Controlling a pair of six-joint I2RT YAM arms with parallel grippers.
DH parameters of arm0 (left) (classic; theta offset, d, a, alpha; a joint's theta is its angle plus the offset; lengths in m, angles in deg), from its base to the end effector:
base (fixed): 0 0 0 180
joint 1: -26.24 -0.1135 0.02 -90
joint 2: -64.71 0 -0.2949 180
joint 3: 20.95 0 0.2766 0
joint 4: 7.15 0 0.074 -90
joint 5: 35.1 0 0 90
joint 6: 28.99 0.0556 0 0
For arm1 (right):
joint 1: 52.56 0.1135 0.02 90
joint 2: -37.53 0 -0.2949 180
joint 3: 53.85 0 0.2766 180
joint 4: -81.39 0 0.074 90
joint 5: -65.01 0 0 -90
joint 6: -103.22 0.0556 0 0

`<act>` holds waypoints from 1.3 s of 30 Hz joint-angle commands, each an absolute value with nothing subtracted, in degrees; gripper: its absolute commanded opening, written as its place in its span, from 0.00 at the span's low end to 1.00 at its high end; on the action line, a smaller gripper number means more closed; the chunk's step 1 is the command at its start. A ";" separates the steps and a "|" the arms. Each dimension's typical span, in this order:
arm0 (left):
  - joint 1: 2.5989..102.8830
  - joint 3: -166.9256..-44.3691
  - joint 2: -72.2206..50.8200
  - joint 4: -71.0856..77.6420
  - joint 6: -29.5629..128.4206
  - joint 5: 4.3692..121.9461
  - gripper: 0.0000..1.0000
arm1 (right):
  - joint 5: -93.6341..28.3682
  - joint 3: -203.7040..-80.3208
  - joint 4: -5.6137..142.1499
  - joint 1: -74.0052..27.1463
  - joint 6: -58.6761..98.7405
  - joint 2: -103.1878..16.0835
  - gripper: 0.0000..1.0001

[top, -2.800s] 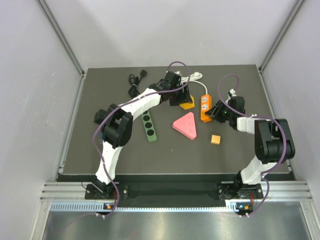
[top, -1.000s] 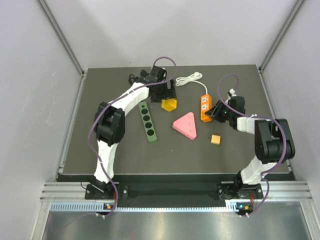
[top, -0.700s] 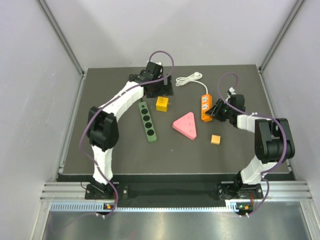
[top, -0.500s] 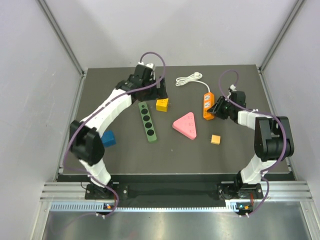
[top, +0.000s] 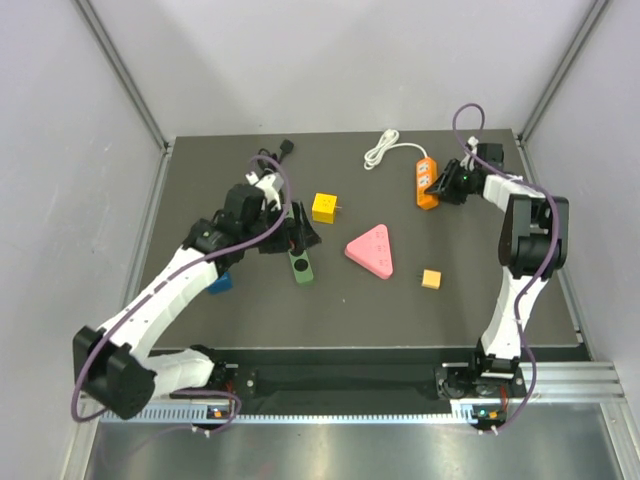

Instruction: Pull the plug off the socket

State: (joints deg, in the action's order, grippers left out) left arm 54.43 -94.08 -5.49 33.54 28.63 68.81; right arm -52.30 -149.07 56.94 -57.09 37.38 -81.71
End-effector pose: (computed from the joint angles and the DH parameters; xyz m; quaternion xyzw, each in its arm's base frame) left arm 0.2559 -0.1523 0.3267 0.0207 0.8926 -0.3143 0.3225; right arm 0.4990 -0.0139 0.1659 0.1440 0.9010 0.2762 0.3018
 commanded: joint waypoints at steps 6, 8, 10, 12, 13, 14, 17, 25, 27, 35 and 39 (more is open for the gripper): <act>54.28 -85.87 6.52 31.22 26.38 69.22 0.98 | -47.33 -159.88 39.88 -57.92 27.81 -83.14 0.60; 54.28 -83.58 8.19 30.44 25.24 70.71 0.98 | -41.21 -164.88 34.45 -58.01 26.05 -83.58 0.69; 54.37 -81.13 9.68 29.82 24.36 71.59 0.98 | -36.44 -169.36 31.00 -57.92 25.44 -83.32 0.76; 54.28 -78.76 12.14 28.94 23.22 72.04 0.98 | -28.80 -170.70 27.92 -57.48 25.78 -80.87 0.81; 54.28 -78.05 13.71 28.94 22.95 72.12 0.98 | -26.60 -170.53 27.56 -56.61 25.79 -79.55 0.92; 54.37 -77.26 14.43 28.76 22.69 71.69 0.98 | -23.01 -169.92 27.55 -55.73 25.79 -76.41 0.98; 54.28 -74.44 16.54 27.97 22.34 71.33 0.98 | -19.03 -165.80 28.95 -50.47 25.00 -69.91 1.00; 54.37 -62.23 19.35 16.56 15.93 75.01 0.98 | -19.10 -137.81 40.99 -31.85 25.69 -50.56 1.00; 54.37 -58.64 19.88 11.72 13.99 75.46 0.98 | -19.80 -127.45 45.73 -28.67 28.23 -42.83 1.00; 54.37 -46.15 29.10 -1.02 8.72 77.83 0.98 | -23.14 -86.28 73.33 -25.57 47.47 -5.57 1.00; 54.28 -35.89 36.92 -11.20 3.19 80.29 0.98 | -21.48 -74.93 70.81 -25.40 56.97 5.96 1.00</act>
